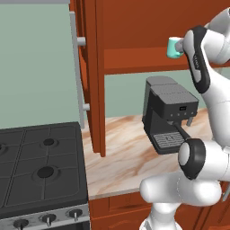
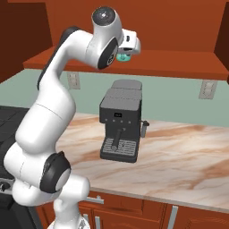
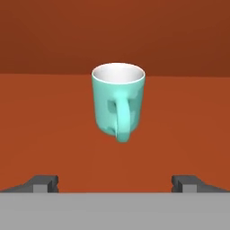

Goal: Open the cabinet directly in front. Then move the wine and the mug to the dining counter with the candle on it.

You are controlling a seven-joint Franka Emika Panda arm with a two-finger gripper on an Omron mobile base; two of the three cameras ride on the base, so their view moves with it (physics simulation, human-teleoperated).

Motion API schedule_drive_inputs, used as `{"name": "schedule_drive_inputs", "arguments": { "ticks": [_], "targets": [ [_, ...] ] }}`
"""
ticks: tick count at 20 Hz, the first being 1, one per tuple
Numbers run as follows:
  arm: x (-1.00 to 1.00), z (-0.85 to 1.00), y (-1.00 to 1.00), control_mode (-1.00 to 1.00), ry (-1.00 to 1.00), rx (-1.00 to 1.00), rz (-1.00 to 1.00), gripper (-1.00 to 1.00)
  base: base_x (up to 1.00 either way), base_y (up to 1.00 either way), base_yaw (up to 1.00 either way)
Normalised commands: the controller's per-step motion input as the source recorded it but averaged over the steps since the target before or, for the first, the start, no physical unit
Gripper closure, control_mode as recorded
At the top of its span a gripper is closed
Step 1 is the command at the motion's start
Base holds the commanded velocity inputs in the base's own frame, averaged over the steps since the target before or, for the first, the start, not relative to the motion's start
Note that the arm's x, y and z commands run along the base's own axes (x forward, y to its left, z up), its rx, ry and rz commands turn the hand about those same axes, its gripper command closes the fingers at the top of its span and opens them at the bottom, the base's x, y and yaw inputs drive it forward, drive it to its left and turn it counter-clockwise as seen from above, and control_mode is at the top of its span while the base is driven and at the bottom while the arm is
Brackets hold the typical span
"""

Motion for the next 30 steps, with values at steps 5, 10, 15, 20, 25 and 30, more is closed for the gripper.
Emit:
{"name": "schedule_drive_inputs", "arguments": {
  "ticks": [5, 10, 15, 20, 25, 30],
  "targets": [
    [0.20, 0.00, -0.11, -1.00, 0.00, 0.00, 0.02, -1.00, 0.00, 0.00, 0.00],
    [0.19, 0.00, -0.03, -1.00, 0.00, 0.00, 0.02, -1.00, 0.00, 0.00, 0.00],
    [0.19, 0.00, 0.00, -1.00, 0.00, 0.00, 0.02, -1.00, 0.00, 0.00, 0.00],
    [0.19, 0.00, -0.01, -1.00, 0.00, 0.00, 0.02, -1.00, 0.00, 0.00, 0.00],
    [0.17, 0.00, -0.07, -1.00, 0.00, 0.00, 0.02, -1.00, 0.00, 0.00, 0.00],
    [0.12, 0.00, -0.02, -1.00, 0.00, 0.00, 0.02, -1.00, 0.00, 0.00, 0.00]
  ]
}}
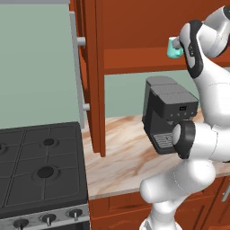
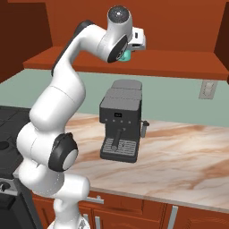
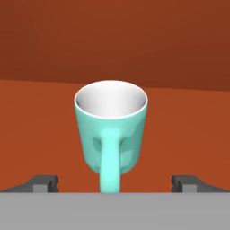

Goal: Open the cabinet directly in front. Then move the wine and the mug to the dining counter with the candle on it.

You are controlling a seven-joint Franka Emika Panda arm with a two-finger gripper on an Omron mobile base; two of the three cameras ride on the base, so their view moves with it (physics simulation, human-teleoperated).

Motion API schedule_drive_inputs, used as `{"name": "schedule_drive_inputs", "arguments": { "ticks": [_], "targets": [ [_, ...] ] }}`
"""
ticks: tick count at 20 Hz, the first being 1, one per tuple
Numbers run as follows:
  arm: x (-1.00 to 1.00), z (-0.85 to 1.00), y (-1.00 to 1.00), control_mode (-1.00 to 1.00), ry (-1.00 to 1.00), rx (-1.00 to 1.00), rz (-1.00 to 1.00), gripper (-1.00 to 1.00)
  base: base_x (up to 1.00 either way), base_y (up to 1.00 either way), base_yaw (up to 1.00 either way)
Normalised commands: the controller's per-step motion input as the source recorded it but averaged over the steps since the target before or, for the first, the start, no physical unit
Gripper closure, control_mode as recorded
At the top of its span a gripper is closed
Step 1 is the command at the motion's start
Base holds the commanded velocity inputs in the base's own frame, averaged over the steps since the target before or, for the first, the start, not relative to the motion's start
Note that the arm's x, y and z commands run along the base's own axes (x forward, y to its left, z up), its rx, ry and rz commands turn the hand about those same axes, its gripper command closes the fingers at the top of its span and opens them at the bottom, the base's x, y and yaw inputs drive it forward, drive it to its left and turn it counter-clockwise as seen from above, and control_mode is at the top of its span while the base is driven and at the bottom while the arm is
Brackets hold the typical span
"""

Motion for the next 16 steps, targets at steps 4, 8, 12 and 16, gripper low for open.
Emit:
{"name": "schedule_drive_inputs", "arguments": {
  "ticks": [4, 8, 12, 16],
  "targets": [
    [0.08, 0.00, 0.00, -1.00, 0.00, 0.00, 0.01, -1.00, 0.00, 0.00, 0.00],
    [0.07, 0.00, 0.00, -1.00, 0.00, 0.00, 0.00, -1.00, 0.00, 0.00, 0.00],
    [0.06, 0.00, 0.00, -1.00, 0.00, 0.00, 0.00, -1.00, 0.00, 0.00, 0.00],
    [0.04, -0.02, 0.00, -1.00, 0.00, 0.00, 0.00, -1.00, 0.00, 0.00, 0.00]
  ]
}}
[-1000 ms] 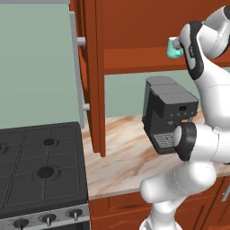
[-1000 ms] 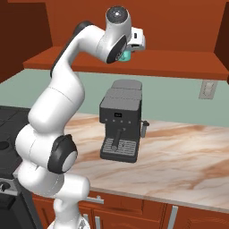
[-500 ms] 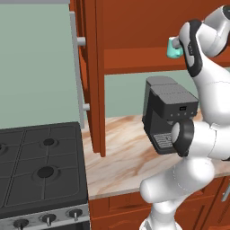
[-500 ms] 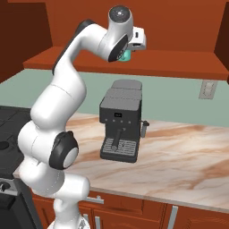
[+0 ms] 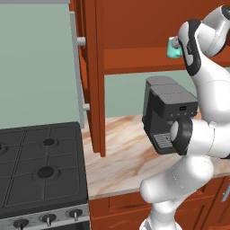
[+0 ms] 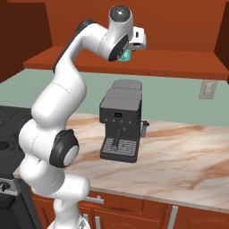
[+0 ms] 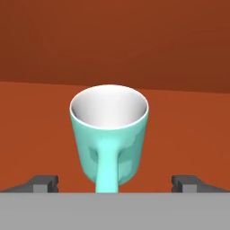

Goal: Open the cabinet directly in front. Then move the wine and the mug to the dining counter with the candle on it.

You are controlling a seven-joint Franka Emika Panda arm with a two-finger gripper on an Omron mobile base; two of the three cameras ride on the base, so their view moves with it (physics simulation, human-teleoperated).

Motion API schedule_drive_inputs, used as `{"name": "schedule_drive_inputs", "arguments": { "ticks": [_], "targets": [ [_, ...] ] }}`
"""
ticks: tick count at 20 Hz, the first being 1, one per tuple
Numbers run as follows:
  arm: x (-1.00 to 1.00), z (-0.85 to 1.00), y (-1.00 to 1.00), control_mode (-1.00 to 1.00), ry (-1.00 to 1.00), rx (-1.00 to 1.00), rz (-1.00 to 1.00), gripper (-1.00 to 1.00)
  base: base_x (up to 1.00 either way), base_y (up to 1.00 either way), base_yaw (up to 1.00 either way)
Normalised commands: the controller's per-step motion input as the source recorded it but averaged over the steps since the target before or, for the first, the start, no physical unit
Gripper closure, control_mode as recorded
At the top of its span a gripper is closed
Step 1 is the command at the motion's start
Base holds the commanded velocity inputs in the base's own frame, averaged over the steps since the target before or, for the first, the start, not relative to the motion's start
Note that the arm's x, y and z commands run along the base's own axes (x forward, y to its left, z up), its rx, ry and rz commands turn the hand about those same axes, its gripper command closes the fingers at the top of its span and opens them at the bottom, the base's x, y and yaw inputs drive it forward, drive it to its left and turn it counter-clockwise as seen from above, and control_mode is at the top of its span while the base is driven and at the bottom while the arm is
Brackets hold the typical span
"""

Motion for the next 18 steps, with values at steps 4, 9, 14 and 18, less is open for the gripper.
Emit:
{"name": "schedule_drive_inputs", "arguments": {
  "ticks": [4, 9, 14, 18],
  "targets": [
    [0.06, -0.03, 0.00, -1.00, 0.00, 0.00, 0.00, -1.00, 0.00, 0.00, 0.00],
    [0.11, -0.05, 0.00, -1.00, 0.00, 0.00, 0.00, -1.00, 0.00, 0.00, 0.00],
    [0.12, -0.04, 0.00, -1.00, 0.00, 0.00, 0.00, -1.00, 0.00, 0.00, 0.00],
    [0.05, 0.00, 0.00, -1.00, 0.00, 0.00, 0.00, -1.00, 0.00, 0.00, 0.00]
  ]
}}
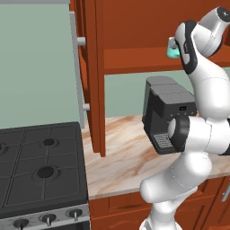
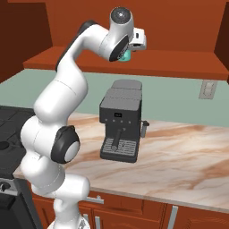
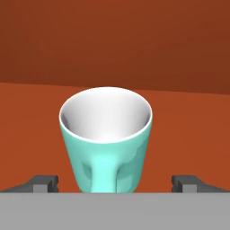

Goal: Open the cabinet directly in front. Then move the wine and the mug to the dining counter with the candle on it.

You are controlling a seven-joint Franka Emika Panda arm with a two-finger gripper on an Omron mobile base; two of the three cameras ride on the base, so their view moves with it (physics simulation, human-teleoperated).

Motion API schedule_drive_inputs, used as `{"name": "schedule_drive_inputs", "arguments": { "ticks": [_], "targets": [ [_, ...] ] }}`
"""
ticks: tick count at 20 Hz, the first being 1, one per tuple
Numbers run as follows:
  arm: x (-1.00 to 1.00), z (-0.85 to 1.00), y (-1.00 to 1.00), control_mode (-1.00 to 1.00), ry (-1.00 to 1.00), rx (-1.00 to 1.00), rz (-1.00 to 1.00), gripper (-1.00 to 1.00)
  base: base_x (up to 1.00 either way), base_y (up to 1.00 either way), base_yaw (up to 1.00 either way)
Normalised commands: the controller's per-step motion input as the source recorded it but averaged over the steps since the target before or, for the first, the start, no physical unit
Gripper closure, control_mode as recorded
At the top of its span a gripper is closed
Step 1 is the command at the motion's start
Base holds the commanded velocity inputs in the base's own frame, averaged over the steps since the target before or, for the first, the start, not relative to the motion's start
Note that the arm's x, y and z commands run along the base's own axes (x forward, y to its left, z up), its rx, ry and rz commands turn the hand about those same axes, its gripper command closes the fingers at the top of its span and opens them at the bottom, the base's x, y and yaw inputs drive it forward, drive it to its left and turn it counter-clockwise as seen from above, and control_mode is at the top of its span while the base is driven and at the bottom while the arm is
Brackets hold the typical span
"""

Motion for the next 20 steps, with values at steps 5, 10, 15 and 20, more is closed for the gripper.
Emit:
{"name": "schedule_drive_inputs", "arguments": {
  "ticks": [5, 10, 15, 20],
  "targets": [
    [0.00, 0.00, 0.00, -1.00, 0.00, 0.00, 0.00, 1.00, 0.00, 0.00, 0.00],
    [0.00, 0.00, 0.00, -1.00, 0.00, 0.00, 0.00, 1.00, 0.00, 0.00, 0.00],
    [0.00, 0.00, 0.00, -1.00, 0.00, 0.00, 0.00, 1.00, 0.00, 0.00, 0.00],
    [0.00, 0.00, 0.00, -1.00, 0.00, 0.00, 0.00, 1.00, 0.00, 0.00, 0.00]
  ]
}}
